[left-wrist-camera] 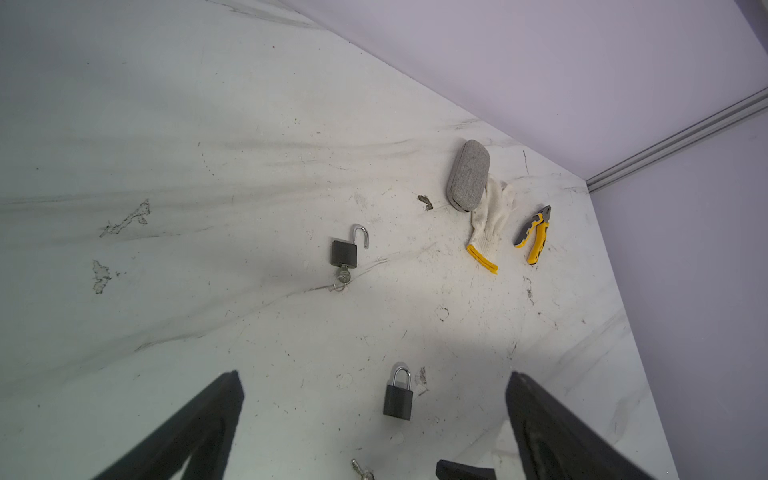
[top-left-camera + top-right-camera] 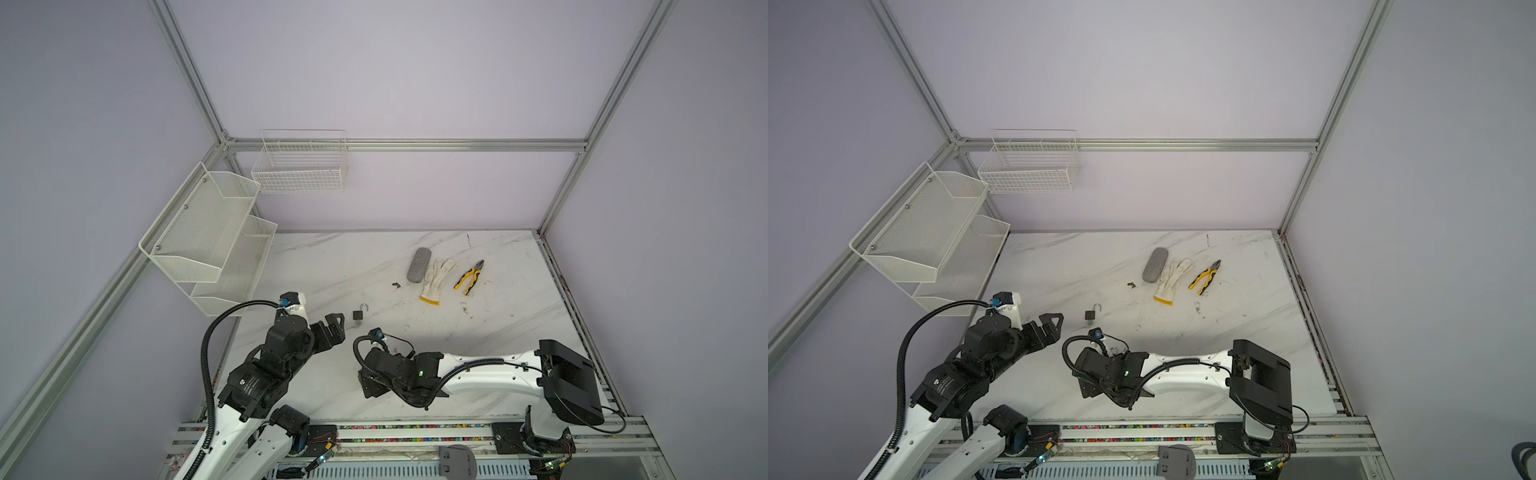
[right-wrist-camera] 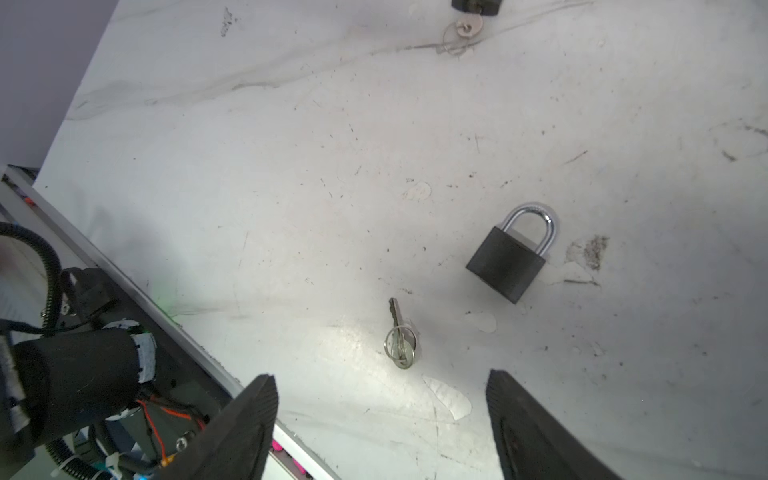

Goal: Unlock with the key
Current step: 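Move the right gripper down over the loose key near the robot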

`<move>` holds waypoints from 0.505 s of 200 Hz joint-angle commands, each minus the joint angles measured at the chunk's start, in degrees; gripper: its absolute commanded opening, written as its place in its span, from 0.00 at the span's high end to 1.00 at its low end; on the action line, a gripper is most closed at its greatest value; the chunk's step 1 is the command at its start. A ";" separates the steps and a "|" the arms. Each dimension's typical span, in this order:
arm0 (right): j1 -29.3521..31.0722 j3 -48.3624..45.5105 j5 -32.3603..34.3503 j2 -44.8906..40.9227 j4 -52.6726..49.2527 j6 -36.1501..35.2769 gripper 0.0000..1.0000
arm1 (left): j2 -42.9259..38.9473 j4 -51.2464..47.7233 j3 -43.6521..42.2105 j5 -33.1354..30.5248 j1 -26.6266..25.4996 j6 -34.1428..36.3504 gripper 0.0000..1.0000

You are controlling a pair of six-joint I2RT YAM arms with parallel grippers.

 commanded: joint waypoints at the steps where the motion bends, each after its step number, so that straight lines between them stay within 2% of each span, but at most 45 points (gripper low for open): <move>1: 1.90 1.31 3.19 3.60 -3.28 2.75 0.20 | -2.01 -1.69 -3.87 1.17 0.25 -3.73 0.00; 30: 2.89 3.40 5.36 6.72 -4.89 2.79 0.25 | -5.00 -1.55 -6.29 0.85 0.25 -7.27 0.00; 101: 3.61 7.70 9.93 11.65 -7.39 -0.24 0.42 | -7.92 -3.45 -7.85 -2.47 0.25 -10.14 0.00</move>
